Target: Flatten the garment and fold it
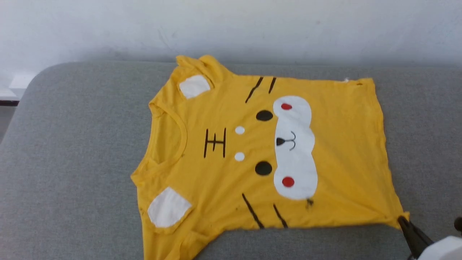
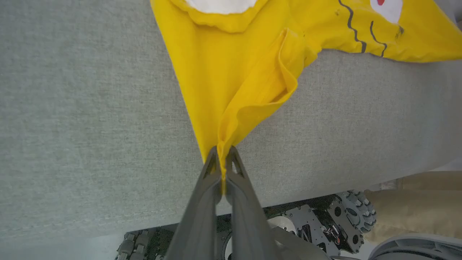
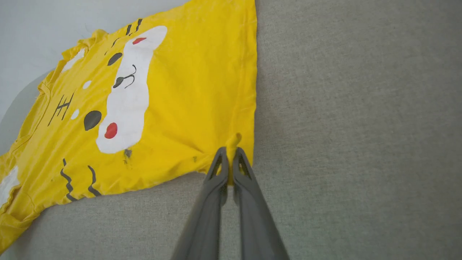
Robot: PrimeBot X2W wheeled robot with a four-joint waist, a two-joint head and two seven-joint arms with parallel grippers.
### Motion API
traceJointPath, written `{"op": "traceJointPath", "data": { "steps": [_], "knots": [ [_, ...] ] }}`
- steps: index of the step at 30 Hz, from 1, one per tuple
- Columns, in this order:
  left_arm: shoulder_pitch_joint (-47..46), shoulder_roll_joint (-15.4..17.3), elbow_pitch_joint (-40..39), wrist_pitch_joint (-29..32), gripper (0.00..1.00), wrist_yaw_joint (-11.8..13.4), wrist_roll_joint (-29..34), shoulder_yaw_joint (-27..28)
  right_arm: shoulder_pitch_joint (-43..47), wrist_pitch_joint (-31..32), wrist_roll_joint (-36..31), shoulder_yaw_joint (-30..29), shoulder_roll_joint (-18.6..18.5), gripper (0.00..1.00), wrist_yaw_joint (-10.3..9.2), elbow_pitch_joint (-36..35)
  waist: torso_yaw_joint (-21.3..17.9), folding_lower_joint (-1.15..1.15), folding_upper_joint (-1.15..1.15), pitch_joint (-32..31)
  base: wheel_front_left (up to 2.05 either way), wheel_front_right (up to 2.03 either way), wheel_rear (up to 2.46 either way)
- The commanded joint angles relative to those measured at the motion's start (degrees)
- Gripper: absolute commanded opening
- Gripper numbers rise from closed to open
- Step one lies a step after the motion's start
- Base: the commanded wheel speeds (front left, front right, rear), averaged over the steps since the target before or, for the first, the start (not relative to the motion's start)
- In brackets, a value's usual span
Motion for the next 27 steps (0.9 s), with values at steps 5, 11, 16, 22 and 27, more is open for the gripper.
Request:
{"op": "traceJointPath", "data": {
  "steps": [5, 11, 16, 22, 27],
  "knots": [
    [4.58, 1.86, -1.08, 3.73, 0.0, 1.9, -2.29, 0.66, 4.84, 4.28, 1.37, -1.3, 0.13, 0.0, -0.04, -0.96, 0.26, 0.01, 0.0, -2.35, 0.0, 0.0, 0.0],
    [8.78, 2.63, -3.9, 6.62, 0.0, 3.74, -4.7, 1.16, 10.17, 8.33, 3.14, -3.01, 0.13, 0.0, -0.04, -2.79, 0.76, 0.01, 0.0, -4.31, 0.0, 0.0, 0.0],
    [9.13, 2.79, -6.42, 4.19, 0.0, 4.35, -3.65, 2.92, 11.53, 7.76, 5.11, -4.16, 0.13, 0.0, -0.04, -4.24, 1.12, 0.01, 0.0, -5.03, 0.0, 0.0, 0.0],
    [3.8, 3.39, -7.89, 0.3, 0.0, 2.52, -0.03, 3.57, 7.97, 5.74, 2.56, -3.49, -0.14, 0.0, -0.04, -5.84, 1.18, 0.01, 0.0, -4.0, 0.0, 0.0, 0.0],
    [-4.5, 4.85, -7.48, -1.18, 0.0, -0.08, 3.98, 2.75, 1.81, 4.82, 0.55, -2.72, -1.81, 0.0, -0.04, -6.49, 1.02, 0.01, 0.0, -0.21, 0.0, 0.0, 0.0]
  ]
}}
